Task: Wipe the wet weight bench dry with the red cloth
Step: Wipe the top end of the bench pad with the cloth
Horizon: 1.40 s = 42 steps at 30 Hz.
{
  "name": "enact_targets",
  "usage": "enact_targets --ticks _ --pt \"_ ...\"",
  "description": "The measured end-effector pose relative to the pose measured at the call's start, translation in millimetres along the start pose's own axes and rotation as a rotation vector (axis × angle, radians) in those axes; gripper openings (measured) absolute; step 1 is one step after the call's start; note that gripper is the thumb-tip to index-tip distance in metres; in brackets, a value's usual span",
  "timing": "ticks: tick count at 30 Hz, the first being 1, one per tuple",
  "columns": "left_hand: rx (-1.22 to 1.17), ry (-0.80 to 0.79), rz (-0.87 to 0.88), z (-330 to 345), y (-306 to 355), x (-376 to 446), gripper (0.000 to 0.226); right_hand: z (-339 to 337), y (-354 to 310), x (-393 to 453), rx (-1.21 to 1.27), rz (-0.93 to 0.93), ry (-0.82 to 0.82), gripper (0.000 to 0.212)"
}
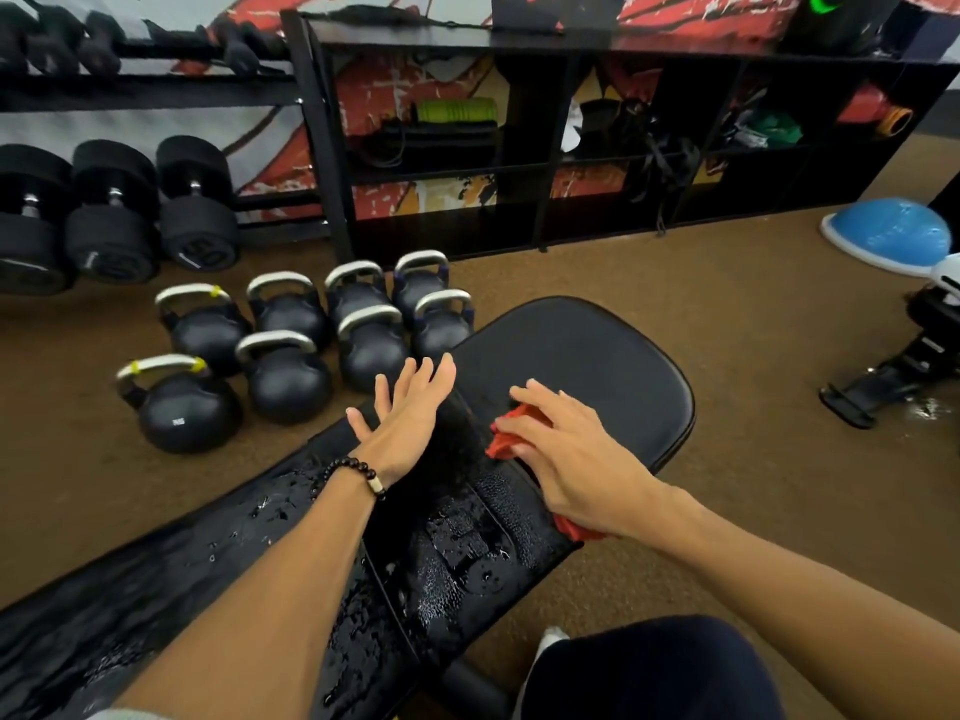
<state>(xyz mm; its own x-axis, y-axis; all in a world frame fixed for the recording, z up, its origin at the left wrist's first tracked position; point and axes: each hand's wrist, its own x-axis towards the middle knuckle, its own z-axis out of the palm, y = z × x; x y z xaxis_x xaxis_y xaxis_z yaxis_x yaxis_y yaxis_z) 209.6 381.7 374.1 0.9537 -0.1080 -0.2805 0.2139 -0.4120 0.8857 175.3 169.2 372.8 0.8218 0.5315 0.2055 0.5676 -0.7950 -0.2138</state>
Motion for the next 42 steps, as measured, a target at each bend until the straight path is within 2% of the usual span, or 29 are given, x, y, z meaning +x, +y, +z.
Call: enact_targets --ticks 4,8,10,13,14,16,18,23,27,31,36,40,42 --pt "-0.034 0.015 -0.001 0.0 0.8 0.1 0.100 13.2 -15.5 71.4 -0.081 0.112 0.100 0.033" --pt "-0.045 0.022 0.018 -1.3 0.6 -2.9 0.088 22.4 -17.0 133.0 -0.121 0.214 0.053 0.037" --pt "-0.059 0.022 0.022 -3.3 -0.2 -3.1 0.083 21.9 -19.0 124.5 -0.142 0.200 0.061 0.036" --pt "-0.090 0.012 0.033 -3.1 -1.9 -3.0 0.072 16.3 -20.7 68.2 -0.101 0.136 0.100 0.035" --pt "-0.105 0.002 0.026 -2.7 -0.9 -3.5 0.074 12.3 -20.1 43.4 -0.075 0.110 0.117 0.035" --pt "-0.129 0.000 0.016 -2.1 -0.3 -2.7 0.091 4.0 -20.7 -1.0 -0.046 0.069 0.152 0.036" --pt "-0.127 0.020 0.008 -2.5 0.7 -1.8 0.096 3.5 -19.1 -15.8 -0.058 0.056 0.181 0.036" --pt "-0.103 0.034 0.020 -0.9 -0.3 -2.8 0.074 22.3 -21.1 76.6 -0.093 0.168 0.123 0.038" --pt "-0.059 0.032 0.030 -2.0 -1.1 -0.7 0.083 32.5 -25.0 140.9 -0.136 0.214 0.079 0.043" --pt "-0.094 0.043 0.014 -2.0 -1.0 -0.3 0.083 15.3 1.6 114.7 -0.168 0.190 0.116 0.041" --pt "-0.082 0.028 0.026 -0.6 -1.0 -3.7 0.070 -33.2 89.6 90.5 -0.089 0.527 0.215 0.037" --pt "-0.064 0.026 0.015 -0.9 -1.1 -4.5 0.079 -23.4 70.1 106.2 -0.139 0.575 0.215 0.039" --pt "-0.078 0.019 0.014 -2.0 -0.4 -4.5 0.085 -6.5 41.1 114.6 -0.155 0.438 0.164 0.043"
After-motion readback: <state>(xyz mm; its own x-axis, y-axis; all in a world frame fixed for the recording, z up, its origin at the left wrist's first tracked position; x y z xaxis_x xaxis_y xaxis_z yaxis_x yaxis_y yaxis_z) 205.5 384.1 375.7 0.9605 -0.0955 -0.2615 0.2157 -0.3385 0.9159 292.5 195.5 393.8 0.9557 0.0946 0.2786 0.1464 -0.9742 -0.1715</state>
